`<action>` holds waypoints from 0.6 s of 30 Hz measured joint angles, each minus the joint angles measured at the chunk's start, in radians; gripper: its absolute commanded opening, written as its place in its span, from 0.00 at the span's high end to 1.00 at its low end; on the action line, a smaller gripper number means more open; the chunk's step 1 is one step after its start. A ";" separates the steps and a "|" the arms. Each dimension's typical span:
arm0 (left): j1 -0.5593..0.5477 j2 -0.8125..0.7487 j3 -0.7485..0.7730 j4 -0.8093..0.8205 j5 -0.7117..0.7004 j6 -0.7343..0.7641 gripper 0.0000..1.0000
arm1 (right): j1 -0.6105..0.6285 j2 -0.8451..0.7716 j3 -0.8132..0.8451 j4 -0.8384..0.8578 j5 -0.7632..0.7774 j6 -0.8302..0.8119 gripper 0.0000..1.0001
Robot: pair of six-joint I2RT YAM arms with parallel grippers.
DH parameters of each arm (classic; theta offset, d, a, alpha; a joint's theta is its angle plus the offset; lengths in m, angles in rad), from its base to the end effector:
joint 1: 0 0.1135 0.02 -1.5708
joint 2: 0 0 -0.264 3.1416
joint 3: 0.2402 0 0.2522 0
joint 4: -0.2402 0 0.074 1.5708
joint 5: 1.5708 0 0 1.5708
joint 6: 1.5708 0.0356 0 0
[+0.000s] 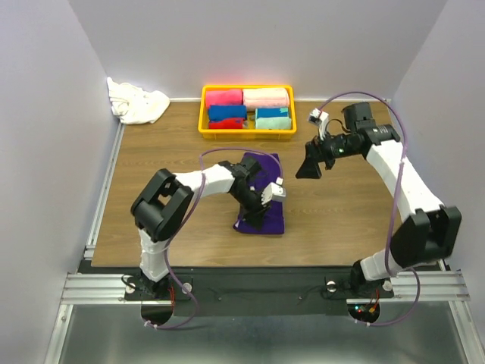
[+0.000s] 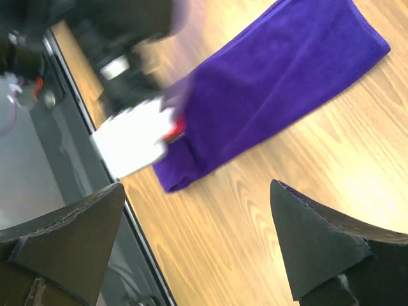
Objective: Roll the towels
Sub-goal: Roll the towel
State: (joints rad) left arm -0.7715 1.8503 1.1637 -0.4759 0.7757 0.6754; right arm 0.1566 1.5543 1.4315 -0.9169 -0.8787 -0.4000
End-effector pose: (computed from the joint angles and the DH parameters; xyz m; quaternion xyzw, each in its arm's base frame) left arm 0.2405 -0.2687 0.1671 0.6576 0.6287 -0.3789 0.1697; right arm 0.3070 0.0762 0.3236 -0.3472 0.8090 0.3786 0.2856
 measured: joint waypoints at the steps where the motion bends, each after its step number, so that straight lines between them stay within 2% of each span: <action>1: 0.014 0.040 0.040 -0.039 0.036 -0.002 0.88 | 0.005 -0.051 -0.018 -0.016 0.010 -0.019 0.00; 4: 0.046 0.138 0.136 -0.137 0.134 -0.008 0.91 | 0.032 -0.163 -0.083 -0.048 0.051 -0.081 0.02; 7: 0.074 0.220 0.208 -0.221 0.214 -0.008 0.98 | 0.098 -0.227 -0.150 -0.058 0.124 -0.117 0.04; 12: 0.119 0.354 0.315 -0.375 0.347 0.018 0.98 | 0.382 -0.262 -0.310 0.036 0.310 -0.119 0.10; 18: 0.151 0.409 0.332 -0.458 0.422 0.027 0.96 | 0.568 -0.230 -0.435 0.243 0.533 -0.116 0.14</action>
State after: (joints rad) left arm -0.6201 2.2589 1.4952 -0.9337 1.1973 0.7025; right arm 0.7250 1.3239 0.9962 -0.6743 -0.3458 -0.5156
